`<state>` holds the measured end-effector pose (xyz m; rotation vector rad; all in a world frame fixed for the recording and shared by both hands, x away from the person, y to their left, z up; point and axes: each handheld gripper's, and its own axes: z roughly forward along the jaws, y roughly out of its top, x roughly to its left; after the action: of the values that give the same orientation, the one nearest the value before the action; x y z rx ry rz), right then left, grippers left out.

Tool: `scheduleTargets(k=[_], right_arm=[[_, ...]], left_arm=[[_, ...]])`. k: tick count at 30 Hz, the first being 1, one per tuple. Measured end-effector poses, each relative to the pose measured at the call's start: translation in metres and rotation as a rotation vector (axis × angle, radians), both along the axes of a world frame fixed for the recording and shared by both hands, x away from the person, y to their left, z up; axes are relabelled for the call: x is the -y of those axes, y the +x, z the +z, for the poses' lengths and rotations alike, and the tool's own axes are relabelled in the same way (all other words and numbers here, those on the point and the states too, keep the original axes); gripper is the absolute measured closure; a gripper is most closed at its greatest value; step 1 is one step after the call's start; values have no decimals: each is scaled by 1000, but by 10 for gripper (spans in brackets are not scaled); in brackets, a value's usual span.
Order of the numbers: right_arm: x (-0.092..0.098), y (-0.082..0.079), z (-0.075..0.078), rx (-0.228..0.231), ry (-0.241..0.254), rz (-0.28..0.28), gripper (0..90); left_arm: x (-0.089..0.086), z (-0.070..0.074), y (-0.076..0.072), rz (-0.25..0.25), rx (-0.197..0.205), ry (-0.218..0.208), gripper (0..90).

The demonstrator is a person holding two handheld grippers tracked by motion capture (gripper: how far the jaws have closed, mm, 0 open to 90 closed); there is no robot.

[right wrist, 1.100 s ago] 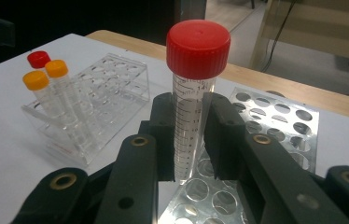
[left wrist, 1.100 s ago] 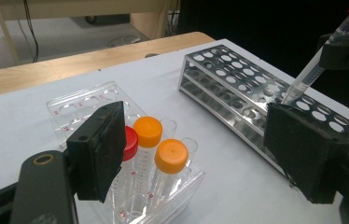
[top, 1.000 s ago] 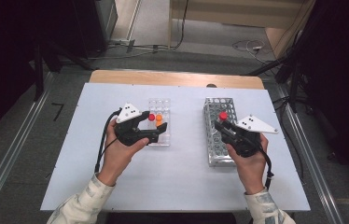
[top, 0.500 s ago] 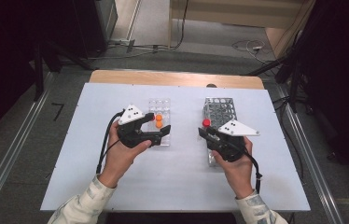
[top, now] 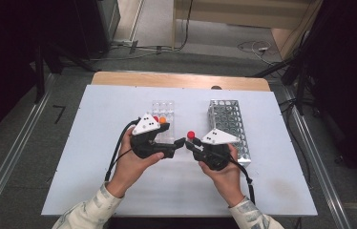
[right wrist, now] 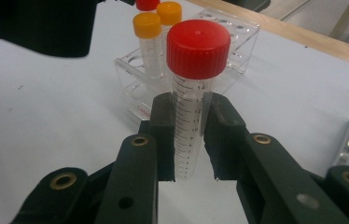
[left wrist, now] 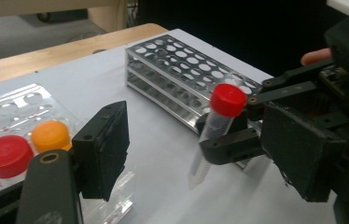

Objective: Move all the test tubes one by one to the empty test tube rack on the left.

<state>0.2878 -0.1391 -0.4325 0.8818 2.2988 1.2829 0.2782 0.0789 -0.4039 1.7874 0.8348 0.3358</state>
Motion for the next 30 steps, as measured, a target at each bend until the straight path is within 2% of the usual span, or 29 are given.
scheduleTargets(k=[2, 10, 17, 25, 27, 30], right_arm=[[-3, 0, -1, -12, 5, 7, 721], [-17, -6, -1, -13, 17, 53, 721], [-24, -10, 0, -14, 21, 73, 721], [-24, -11, 0, -19, 21, 76, 709], [-23, -11, 1, -30, 36, 85, 649], [-22, -10, 2, -40, 49, 87, 512]], left_arm=[[1, -1, -1, -6, -1, 3, 273], [3, -3, -1, -36, -13, -4, 455], [2, -3, -2, -46, -14, 2, 692], [3, -3, -3, -42, -2, 12, 707], [2, -2, -3, -38, -2, 8, 708], [0, -1, -3, -32, 0, 3, 708]])
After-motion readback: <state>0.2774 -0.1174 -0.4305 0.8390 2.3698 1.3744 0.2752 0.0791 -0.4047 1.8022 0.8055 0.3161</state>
